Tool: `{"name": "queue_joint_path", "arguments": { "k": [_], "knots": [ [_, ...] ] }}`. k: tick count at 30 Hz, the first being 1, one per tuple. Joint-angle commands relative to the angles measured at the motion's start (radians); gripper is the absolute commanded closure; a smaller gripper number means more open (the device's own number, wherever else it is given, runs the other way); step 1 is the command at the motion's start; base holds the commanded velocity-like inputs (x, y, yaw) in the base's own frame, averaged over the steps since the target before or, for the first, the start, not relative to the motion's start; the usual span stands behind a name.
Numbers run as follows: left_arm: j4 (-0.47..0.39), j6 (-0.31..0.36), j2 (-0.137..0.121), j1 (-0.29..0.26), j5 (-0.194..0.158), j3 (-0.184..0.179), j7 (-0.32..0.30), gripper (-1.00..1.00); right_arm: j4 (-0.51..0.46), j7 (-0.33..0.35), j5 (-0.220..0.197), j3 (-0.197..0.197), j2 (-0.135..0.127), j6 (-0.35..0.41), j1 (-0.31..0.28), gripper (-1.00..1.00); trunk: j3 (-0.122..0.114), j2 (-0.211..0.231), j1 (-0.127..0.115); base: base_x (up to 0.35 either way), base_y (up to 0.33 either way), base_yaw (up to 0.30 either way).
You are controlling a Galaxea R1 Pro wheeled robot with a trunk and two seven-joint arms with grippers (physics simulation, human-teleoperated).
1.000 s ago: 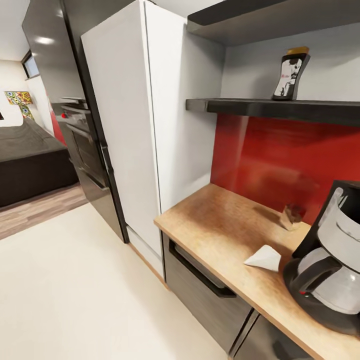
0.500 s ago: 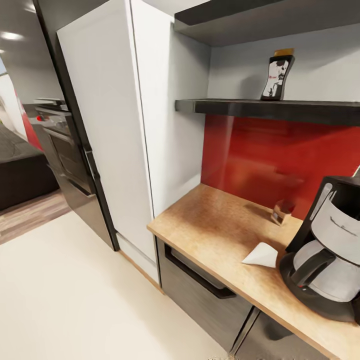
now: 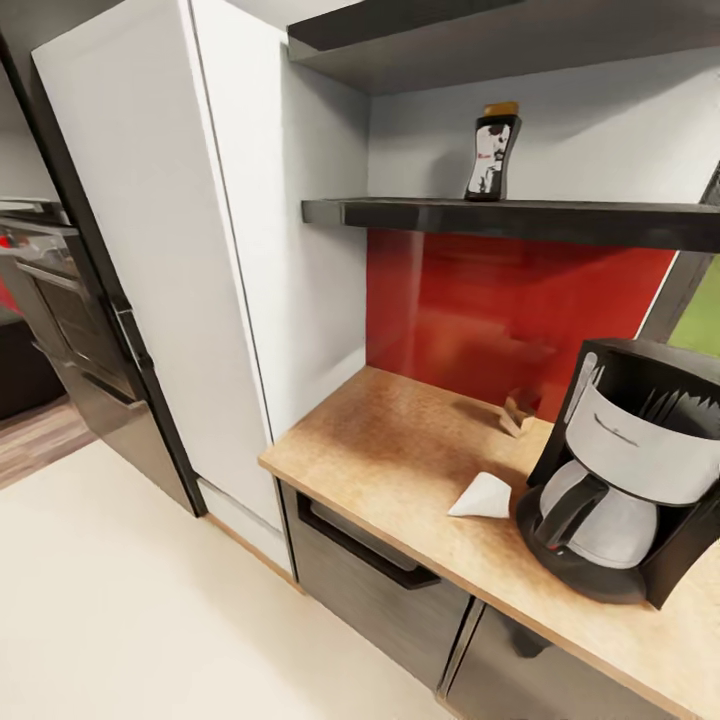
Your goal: Set up a coffee station on the kitchen countertop: keep the coffee maker on the countertop, move the bottle of coffee from the kitchen shelf to the counter next to the coffee maker, place a paper coffee filter on top of the coffee maker, put the saucer next to the coffee maker with the coffee cup on the saucer, and place the electric kettle next to the coffee maker.
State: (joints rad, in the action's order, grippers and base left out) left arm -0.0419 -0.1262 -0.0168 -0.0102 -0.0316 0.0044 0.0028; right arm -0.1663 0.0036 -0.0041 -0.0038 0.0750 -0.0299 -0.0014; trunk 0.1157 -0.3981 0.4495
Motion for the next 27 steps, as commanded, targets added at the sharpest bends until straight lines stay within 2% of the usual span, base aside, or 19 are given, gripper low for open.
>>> {"name": "queue_joint_path", "arguments": {
  "k": [1, 9, 10, 12, 17, 19, 24, 27],
  "knots": [
    [0.001, -0.004, -0.001, -0.001, -0.004, 0.000, 0.000, -1.00, -0.001, 0.001, 0.000, -0.001, 0.000, -0.002, 0.000, -1.00, 0.002, -0.002, 0.001, 0.000, 0.000, -0.040],
    [0.002, -0.004, -0.005, 0.003, -0.004, 0.002, 0.002, -1.00, 0.000, 0.000, 0.000, 0.001, 0.000, -0.002, 0.000, -1.00, 0.006, -0.002, 0.001, 0.000, 0.000, -0.085],
    [0.002, -0.003, -0.015, 0.005, -0.003, 0.002, 0.002, -1.00, -0.057, -0.002, 0.002, 0.001, -0.003, -0.002, -0.001, -1.00, 0.006, -0.002, 0.001, 0.000, 0.000, -0.002],
    [0.002, -0.003, -0.013, 0.004, 0.001, -0.002, 0.001, -1.00, -0.208, 0.000, 0.003, 0.002, -0.003, 0.000, -0.002, -1.00, 0.006, -0.002, 0.001, 0.000, 0.000, -0.001],
    [0.002, -0.003, -0.013, 0.004, 0.005, -0.006, 0.001, -1.00, -0.353, 0.004, 0.004, 0.022, 0.013, -0.001, -0.002, -1.00, 0.006, -0.002, 0.001, 0.000, 0.000, 0.000],
    [0.002, -0.003, -0.014, 0.004, 0.005, -0.005, 0.001, -1.00, -0.406, 0.005, 0.007, 0.054, 0.025, -0.001, -0.003, -1.00, 0.006, -0.002, 0.001, 0.000, 0.000, 0.000],
    [0.002, -0.003, -0.013, 0.005, 0.005, -0.003, 0.001, -1.00, -0.548, 0.004, 0.010, 0.182, 0.036, -0.001, -0.003, -1.00, 0.006, -0.002, 0.001, 0.000, 0.000, 0.000],
    [0.003, -0.003, -0.013, 0.006, 0.005, -0.003, 0.001, -1.00, -0.624, 0.004, 0.010, 0.221, 0.038, 0.001, -0.004, -1.00, 0.006, -0.002, 0.001, 0.000, 0.000, 0.000]
  ]
}}
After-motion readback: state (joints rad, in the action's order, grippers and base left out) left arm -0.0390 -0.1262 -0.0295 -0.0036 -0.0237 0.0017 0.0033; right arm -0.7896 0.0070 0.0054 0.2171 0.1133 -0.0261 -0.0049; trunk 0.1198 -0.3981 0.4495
